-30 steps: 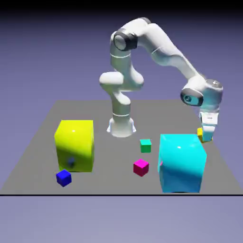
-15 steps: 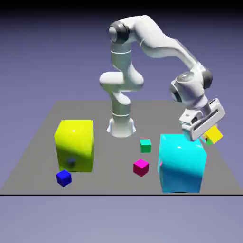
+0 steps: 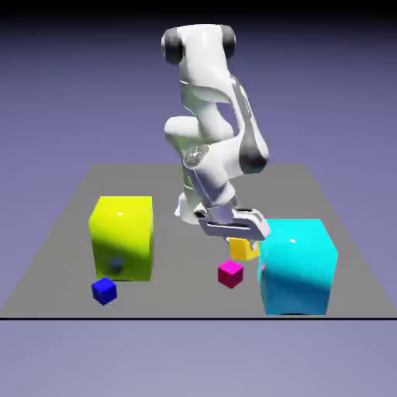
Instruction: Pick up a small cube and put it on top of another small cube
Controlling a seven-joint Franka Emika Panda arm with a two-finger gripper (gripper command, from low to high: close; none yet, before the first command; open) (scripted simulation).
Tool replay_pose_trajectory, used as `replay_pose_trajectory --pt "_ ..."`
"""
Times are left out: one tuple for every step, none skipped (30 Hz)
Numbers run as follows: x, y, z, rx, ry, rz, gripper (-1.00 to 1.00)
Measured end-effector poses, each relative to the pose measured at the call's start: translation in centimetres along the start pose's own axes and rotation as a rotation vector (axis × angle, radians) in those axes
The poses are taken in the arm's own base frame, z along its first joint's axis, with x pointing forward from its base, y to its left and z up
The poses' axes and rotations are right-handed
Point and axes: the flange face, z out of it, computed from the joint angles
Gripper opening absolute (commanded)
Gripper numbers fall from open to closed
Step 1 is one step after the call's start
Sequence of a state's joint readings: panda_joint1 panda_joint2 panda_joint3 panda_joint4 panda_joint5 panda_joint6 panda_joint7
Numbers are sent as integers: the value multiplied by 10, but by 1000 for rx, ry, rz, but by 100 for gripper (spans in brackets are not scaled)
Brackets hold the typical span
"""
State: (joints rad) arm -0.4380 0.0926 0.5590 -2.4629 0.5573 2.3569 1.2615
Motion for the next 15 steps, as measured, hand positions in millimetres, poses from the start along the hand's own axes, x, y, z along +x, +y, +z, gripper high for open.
replay_pose_trajectory --pt "6 10 9 -40 12 41 -100" --pt "12 19 17 -79 26 81 -100" --pt "19 28 23 -110 35 130 -100" --pt "32 27 13 -92 9 229 -100" --pt "42 27 3 -75 -19 323 -100" --pt "39 27 3 -77 -22 331 -100" --pt "40 27 3 -76 -23 333 -100" --pt "40 26 17 -76 -23 331 -100" --pt "43 26 31 -76 -24 332 -100" --pt "44 26 45 -76 -24 332 -100" --pt "45 27 58 -76 -23 332 -100" --pt "46 28 71 -76 -21 333 100" --pt "46 28 71 -77 -21 333 100" --pt "46 28 71 -77 -21 333 100" --pt "45 27 57 -77 -22 332 100"
